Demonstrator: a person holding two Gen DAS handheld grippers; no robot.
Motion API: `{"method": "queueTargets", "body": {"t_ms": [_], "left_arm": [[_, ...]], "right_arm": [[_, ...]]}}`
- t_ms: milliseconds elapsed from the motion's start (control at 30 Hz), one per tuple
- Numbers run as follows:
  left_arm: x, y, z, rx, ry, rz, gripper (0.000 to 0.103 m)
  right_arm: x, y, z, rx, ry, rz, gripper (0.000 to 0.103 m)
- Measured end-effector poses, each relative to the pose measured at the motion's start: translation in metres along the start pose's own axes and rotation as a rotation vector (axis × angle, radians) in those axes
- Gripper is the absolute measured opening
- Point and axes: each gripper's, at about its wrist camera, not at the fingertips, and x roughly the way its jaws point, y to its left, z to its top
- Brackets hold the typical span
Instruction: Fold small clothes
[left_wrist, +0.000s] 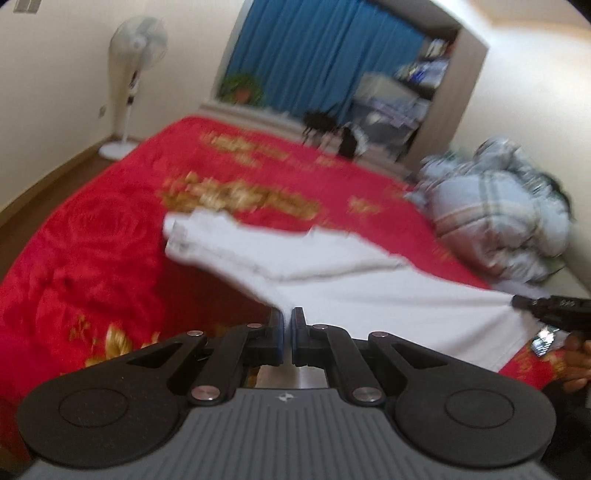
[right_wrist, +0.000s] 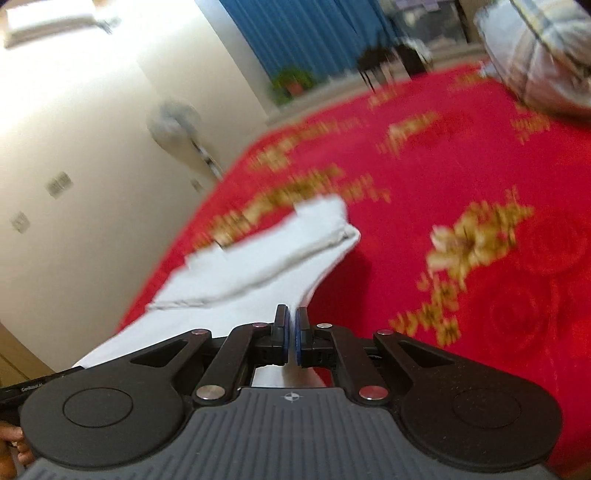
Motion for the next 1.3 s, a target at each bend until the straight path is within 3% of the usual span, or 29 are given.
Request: {"method": "queueTargets", "body": {"t_ms": [200, 367, 500, 633, 767, 900, 1000, 1133, 1300], "left_arm": [[-0.053, -0.019, 0.006, 0.006, 0.013, -0.091, 0.003], [-0.038, -0.003, 0.004, -0.045, 0.08, -0.074, 0.003], [0.026, 0.037, 0.02, -0.118, 0.131, -0.021, 0.003], [0.104, 0.095, 0.041, -0.247, 0.217, 0.036, 0.003], [0.175, 0.125, 0.058, -0.259, 0.286, 0.077, 0.004], [0.198, 0.15, 0.058, -0.317, 0.292, 0.104, 0.014], [0.184, 0.157, 0.06, -0.318, 0.261, 0.086, 0.018], [0.163, 0.161, 0.052, -0.294, 0.273, 0.012, 0.049], [0.165, 0.139, 0.035, -0.2, 0.372, -0.038, 0.052]], "right_arm": [[-0.071, -0.004, 0.004, 0.056, -0.096, 0.054, 0.002], [-0.092, -0.013, -0.004, 0.092, -0.103, 0.059, 0.002], [-0.046, -0.034, 0.011, 0.114, -0.052, 0.02, 0.003], [0.042, -0.055, 0.045, 0.131, 0.05, 0.014, 0.003], [0.141, -0.062, 0.074, 0.039, 0.15, -0.057, 0.003], [0.208, -0.083, 0.072, 0.037, 0.197, -0.153, 0.005], [0.222, -0.097, 0.069, 0.094, 0.221, -0.22, 0.007], [0.202, -0.101, 0.073, 0.025, 0.184, -0.157, 0.007], [0.193, -0.114, 0.058, 0.035, 0.261, -0.088, 0.018]]}}
